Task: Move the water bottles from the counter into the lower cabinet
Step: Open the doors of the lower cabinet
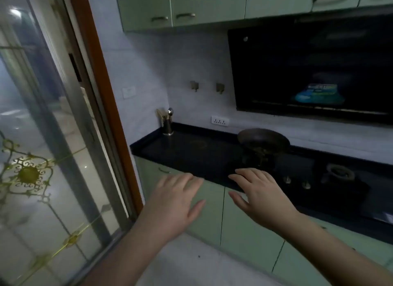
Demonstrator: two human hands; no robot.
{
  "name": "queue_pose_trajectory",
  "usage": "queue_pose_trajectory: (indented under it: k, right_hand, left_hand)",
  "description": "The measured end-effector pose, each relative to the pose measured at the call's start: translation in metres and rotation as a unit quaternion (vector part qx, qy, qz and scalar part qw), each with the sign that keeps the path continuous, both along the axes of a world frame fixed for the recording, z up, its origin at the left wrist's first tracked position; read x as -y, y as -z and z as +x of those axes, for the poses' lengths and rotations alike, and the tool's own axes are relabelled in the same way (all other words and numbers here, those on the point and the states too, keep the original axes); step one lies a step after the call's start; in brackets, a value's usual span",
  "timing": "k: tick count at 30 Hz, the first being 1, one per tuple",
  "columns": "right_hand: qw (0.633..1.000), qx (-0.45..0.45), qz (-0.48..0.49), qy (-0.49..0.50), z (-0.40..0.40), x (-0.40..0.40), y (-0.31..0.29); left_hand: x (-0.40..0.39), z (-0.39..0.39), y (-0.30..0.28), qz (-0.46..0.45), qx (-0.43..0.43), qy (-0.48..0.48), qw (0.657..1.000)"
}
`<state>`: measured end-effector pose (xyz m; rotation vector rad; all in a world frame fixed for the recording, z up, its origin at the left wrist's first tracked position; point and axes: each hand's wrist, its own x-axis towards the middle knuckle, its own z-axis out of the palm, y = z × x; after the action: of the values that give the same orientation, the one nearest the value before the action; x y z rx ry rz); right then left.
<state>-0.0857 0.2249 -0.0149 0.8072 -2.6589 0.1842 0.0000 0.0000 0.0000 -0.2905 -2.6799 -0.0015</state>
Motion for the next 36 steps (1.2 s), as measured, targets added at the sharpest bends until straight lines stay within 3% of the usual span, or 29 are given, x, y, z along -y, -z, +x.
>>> queue_pose_trajectory:
  k: [9, 18, 22, 28, 36]
  right_hand:
    - [0.998, 0.058, 0.008, 0.008, -0.097, 0.004, 0.108]
    - [0.971, 0.231, 0.062, -0.016, -0.15, 0.071, 0.199]
    - [0.965, 0.246, 0.077, -0.055, -0.176, 0.122, 0.225]
    - [0.939, 0.3, 0.109, -0.125, -0.213, 0.24, 0.27]
    - [0.933, 0.336, 0.104, -0.073, -0.267, 0.368, 0.299]
  left_hand:
    - [0.018, -0.099, 0.099, -0.01, 0.124, -0.026, 0.992]
    - [0.066, -0.129, 0.17, 0.055, 0.212, -0.108, 0.97]
    - [0.119, -0.128, 0.201, 0.066, 0.257, -0.175, 0.948]
    - [0.204, -0.163, 0.227, 0.079, 0.29, -0.196, 0.933]
    - [0.322, -0.219, 0.248, 0.1, 0.335, -0.154, 0.924]
